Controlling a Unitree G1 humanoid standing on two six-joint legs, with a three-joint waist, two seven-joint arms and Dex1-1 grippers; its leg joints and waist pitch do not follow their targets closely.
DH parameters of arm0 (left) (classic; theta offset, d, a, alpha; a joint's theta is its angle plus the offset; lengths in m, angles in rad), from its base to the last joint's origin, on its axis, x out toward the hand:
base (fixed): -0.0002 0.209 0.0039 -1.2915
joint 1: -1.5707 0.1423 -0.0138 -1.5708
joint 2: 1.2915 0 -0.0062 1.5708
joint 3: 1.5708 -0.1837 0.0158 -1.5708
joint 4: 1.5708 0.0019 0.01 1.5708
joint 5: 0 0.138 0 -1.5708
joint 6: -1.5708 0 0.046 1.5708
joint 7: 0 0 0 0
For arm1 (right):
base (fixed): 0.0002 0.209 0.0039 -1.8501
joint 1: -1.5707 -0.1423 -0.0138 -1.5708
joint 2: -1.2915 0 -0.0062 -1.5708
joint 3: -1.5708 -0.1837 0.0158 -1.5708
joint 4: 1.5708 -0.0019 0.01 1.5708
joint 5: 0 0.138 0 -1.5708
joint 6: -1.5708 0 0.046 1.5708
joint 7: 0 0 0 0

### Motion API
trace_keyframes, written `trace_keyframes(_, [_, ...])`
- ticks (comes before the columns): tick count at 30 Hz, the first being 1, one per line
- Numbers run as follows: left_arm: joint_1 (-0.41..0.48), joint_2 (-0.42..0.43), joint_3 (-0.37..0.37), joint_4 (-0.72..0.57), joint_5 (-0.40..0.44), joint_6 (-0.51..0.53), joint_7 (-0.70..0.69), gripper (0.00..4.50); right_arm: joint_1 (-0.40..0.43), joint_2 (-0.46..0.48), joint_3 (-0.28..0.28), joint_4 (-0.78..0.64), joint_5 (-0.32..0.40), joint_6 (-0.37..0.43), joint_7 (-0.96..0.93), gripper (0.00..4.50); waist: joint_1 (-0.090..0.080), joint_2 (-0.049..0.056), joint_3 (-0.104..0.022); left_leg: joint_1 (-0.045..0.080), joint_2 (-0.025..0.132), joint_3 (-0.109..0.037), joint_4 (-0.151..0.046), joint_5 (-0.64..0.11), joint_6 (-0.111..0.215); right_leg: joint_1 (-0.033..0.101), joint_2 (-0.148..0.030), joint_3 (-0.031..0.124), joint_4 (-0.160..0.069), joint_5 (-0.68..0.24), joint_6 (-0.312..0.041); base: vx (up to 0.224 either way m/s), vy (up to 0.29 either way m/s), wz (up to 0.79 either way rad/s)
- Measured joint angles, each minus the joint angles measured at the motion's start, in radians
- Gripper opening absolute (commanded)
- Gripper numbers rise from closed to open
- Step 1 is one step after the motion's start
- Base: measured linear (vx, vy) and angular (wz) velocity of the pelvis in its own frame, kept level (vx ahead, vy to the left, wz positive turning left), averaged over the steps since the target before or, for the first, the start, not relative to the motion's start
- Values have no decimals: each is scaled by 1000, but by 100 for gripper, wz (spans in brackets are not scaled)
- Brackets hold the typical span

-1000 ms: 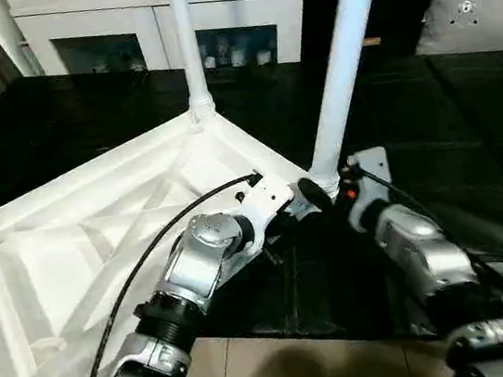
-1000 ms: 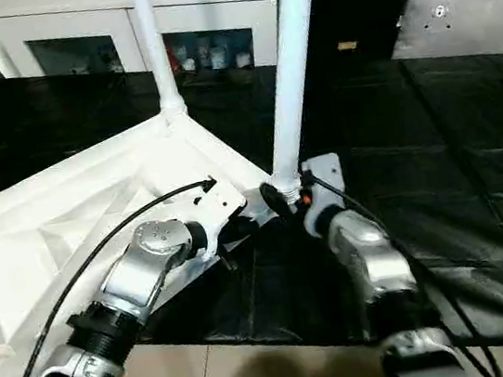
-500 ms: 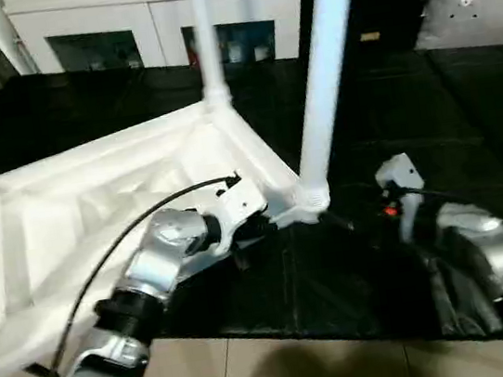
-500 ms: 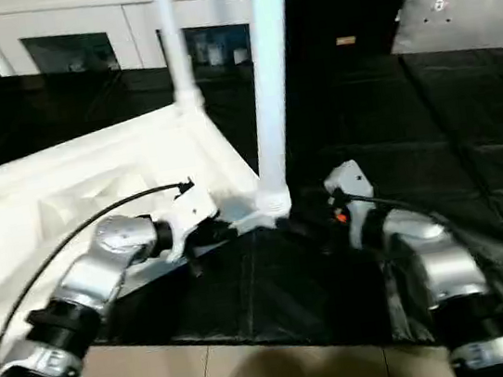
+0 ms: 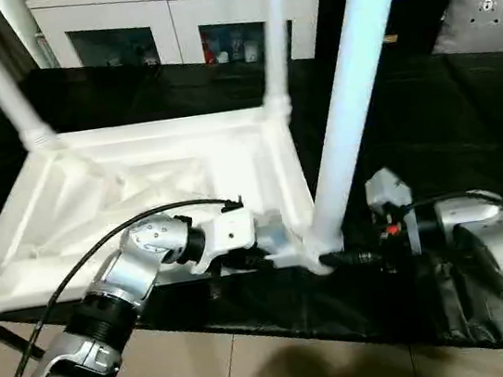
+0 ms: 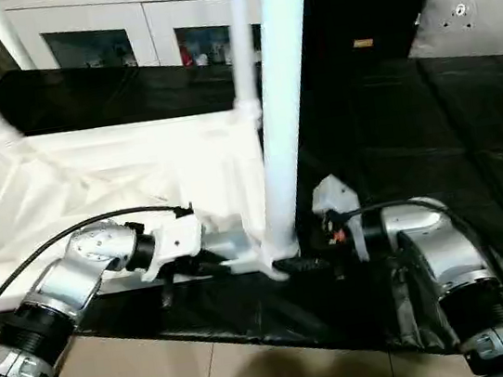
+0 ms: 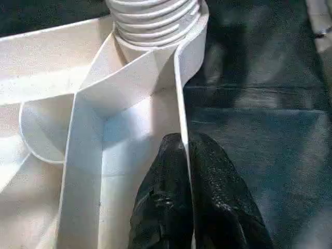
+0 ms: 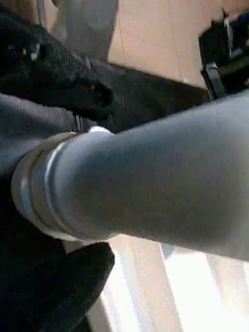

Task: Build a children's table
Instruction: Rotate leg to tighten

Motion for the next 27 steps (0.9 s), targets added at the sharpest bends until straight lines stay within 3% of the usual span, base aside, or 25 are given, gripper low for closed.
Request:
trace_keyframes(1, [0, -1, -3, 0, -1, -7, -7, 0, 0, 0, 3, 0, 0, 1, 4, 379, 3, 0, 0, 0, 0, 0, 0, 0, 0, 0, 0, 0, 0, 0, 0, 0, 0, 0])
trace_keyframes(5, [0, -1, -7, 1, -2, -18, -25, 0, 0, 2, 6, 0, 1, 7, 26, 359, 11, 0, 0, 1, 0, 0, 1, -3, -4, 0, 0, 0, 1, 0, 0, 0, 0, 0])
trace_keyframes(14, [-8, -2, -9, 12, -4, -22, -38, 0, 0, 2, 8, 0, 7, 21, 43, 292, 11, -1, 0, 1, 0, 0, 1, -1, -2, 0, 0, 0, 1, 0, 0, 0, 0, 0])
trace_keyframes(17, [-8, -4, -7, 12, -13, -1, -41, 0, 1, 3, 8, 0, 12, 32, 42, 283, 11, -1, 0, 1, 0, 0, 1, 0, 0, 0, 0, 0, 1, 0, 0, 0, 0, 0])
trace_keyframes(20, [10, -17, 17, -19, -30, 87, -33, 0, 16, 30, -4, -23, 15, 66, 4, 279, 8, -1, -1, 1, 0, 0, 1, 0, 0, 0, 0, 0, 2, 0, 0, 0, 0, 0])
trace_keyframes(22, [20, -30, 47, -33, -29, 169, 19, 0, 17, 69, -26, -24, 4, 92, -88, 279, 0, -2, -1, 4, 0, 1, 1, 0, -2, 1, 0, 1, 4, 0, 0, 0, 0, 0])
trace_keyframes(25, [22, -86, 97, -39, -9, 305, 165, 0, 5, 191, -94, 12, -28, 121, -344, 279, -42, -5, 0, 8, 0, 1, 1, 1, -6, 2, 0, 3, 5, 2, -4, 0, 0, 0])
trace_keyframes(27, [23, -124, 108, -42, -8, 351, 229, 0, -5, 230, -120, 31, -34, 127, -453, 278, -57, -5, 0, 10, 0, 2, 1, 1, -6, 3, 0, 3, 1, 2, -2, 0, 0, 0])
